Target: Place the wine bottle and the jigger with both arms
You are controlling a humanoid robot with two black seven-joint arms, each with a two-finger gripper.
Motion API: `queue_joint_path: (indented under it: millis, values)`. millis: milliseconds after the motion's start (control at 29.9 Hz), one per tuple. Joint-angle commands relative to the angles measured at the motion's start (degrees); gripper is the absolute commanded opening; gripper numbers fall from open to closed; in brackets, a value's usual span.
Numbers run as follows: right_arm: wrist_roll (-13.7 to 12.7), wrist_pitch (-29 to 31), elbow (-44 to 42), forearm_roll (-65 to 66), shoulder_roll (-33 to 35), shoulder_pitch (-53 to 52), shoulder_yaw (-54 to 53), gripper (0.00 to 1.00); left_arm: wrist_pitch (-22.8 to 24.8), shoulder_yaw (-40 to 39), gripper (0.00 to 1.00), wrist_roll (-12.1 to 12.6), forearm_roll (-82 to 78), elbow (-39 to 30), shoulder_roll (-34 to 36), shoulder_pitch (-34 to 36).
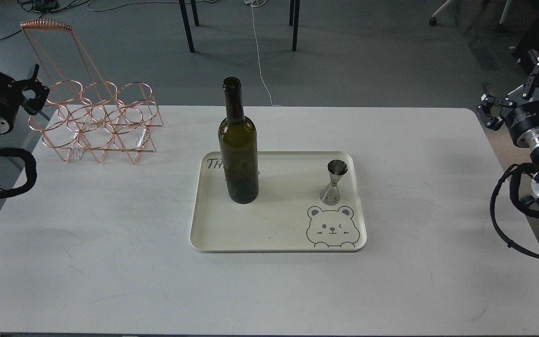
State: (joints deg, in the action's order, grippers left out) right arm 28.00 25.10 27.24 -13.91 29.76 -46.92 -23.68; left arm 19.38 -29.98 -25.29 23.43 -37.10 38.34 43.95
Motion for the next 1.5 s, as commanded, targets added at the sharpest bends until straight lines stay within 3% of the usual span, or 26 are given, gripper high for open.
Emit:
queue_joint_path:
  millis: [0, 301, 601, 969, 1370, 1470]
  values:
    - [0.00, -1.71, 7.80, 5.36, 4.94, -0.28, 2.15, 0.99, -0.05, -0.16, 0.99, -0.28, 0.03, -0.08, -0.02, -0.01]
    - [0.00, -21.30, 36.45, 31.02, 17.43, 2.97, 3.47, 0.99, 0.13, -0.16, 0.99, -0.46, 0.03, -0.08, 0.07, 0.08]
    - [0.00, -38.62, 49.04, 62.58, 20.07, 10.97, 4.00, 0.98, 0.48, -0.16, 0.99, -0.28, 0.03, -0.43, 0.16, 0.34]
    - [0.00, -46.72, 46.60, 96.77, 15.42, 12.65, 11.02, 0.97, 0.66, -0.16, 0.99, -0.46, -0.05, -0.61, 0.24, 0.34]
    - [0.00, -46.72, 28.15, 103.12, -0.83, 1.23, 24.91, 0.75, 0.74, -0.07, 0.99, -0.63, 0.03, -0.61, 0.86, 0.26]
    - [0.00, -46.81, 24.62, 103.12, -4.26, 0.17, 25.79, 0.74, 0.74, -0.16, 0.99, -0.63, 0.03, -0.61, 1.30, 0.26]
